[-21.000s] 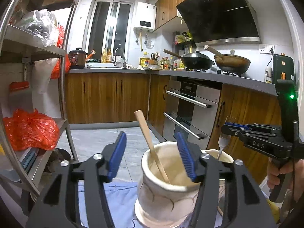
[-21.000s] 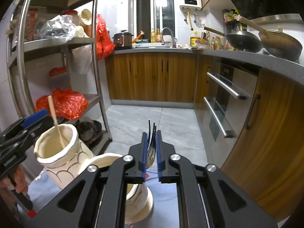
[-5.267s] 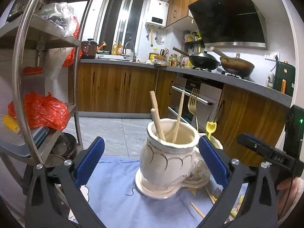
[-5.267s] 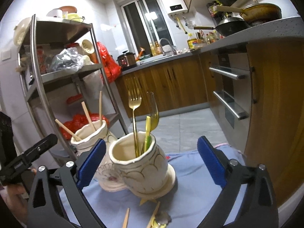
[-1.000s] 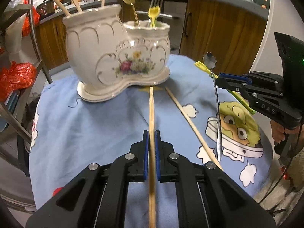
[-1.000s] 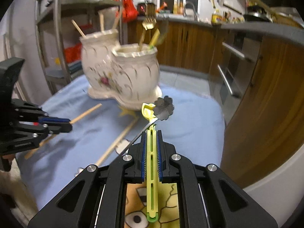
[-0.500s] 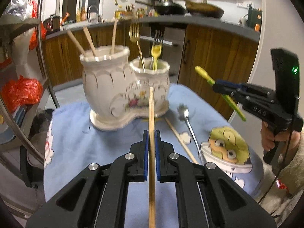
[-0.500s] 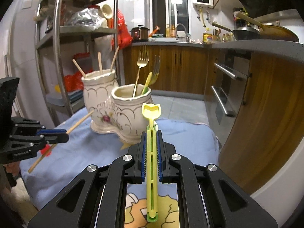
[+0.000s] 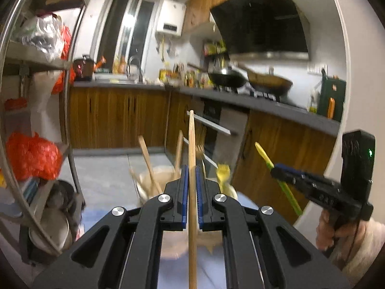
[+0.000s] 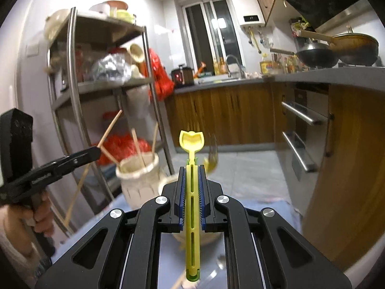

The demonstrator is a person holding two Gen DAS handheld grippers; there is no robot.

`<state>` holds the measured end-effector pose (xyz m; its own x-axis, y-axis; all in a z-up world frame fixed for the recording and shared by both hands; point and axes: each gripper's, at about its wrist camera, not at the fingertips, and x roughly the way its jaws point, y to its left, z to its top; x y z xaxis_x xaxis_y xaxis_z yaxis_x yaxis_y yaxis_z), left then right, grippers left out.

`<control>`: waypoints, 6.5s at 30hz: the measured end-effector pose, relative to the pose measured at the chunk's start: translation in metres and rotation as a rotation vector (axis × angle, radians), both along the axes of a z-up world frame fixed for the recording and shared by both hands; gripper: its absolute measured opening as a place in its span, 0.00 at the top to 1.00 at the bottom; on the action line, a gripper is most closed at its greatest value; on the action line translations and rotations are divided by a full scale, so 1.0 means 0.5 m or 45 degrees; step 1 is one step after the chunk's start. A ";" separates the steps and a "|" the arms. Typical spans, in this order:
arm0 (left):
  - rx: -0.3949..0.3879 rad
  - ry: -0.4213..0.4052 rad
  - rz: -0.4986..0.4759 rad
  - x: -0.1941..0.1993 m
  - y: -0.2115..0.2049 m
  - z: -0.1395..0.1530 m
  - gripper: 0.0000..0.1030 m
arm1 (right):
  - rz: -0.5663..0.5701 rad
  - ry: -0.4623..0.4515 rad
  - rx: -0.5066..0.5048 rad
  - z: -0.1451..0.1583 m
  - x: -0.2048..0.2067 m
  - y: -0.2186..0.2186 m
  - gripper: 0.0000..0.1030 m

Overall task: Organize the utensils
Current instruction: 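Lift the chopstick with the left tool while the right tool carries the yellow utensil over the holder, then open both tools to drop the chopstick and yellow utensil into the holder, then move both tools back toward the silver spoon and last chopstick, then grasp the silver flower-shaped spoon with the right tool while the left tool grasps the last chopstick, then lift the chopstick with the left tool while the right tool carries the silver spoon over the holder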

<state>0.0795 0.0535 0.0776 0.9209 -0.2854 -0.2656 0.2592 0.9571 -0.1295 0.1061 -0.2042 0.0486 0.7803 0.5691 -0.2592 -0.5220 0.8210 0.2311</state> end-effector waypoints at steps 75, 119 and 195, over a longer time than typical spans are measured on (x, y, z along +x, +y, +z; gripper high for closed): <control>0.077 -0.263 0.163 -0.002 0.008 0.046 0.05 | -0.073 -0.104 -0.009 -0.019 -0.024 -0.011 0.05; 0.311 0.485 0.060 -0.060 -0.113 -0.243 0.05 | -0.011 0.450 -0.604 -0.240 0.038 0.007 0.18; -0.075 -0.128 0.054 -0.014 0.027 0.003 0.95 | -0.148 -0.159 -0.209 0.067 -0.028 -0.008 0.97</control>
<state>0.0726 0.0672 0.0790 0.9536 -0.2579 -0.1556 0.2330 0.9590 -0.1614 0.0923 -0.2081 0.0824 0.8699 0.4316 -0.2385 -0.4379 0.8986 0.0290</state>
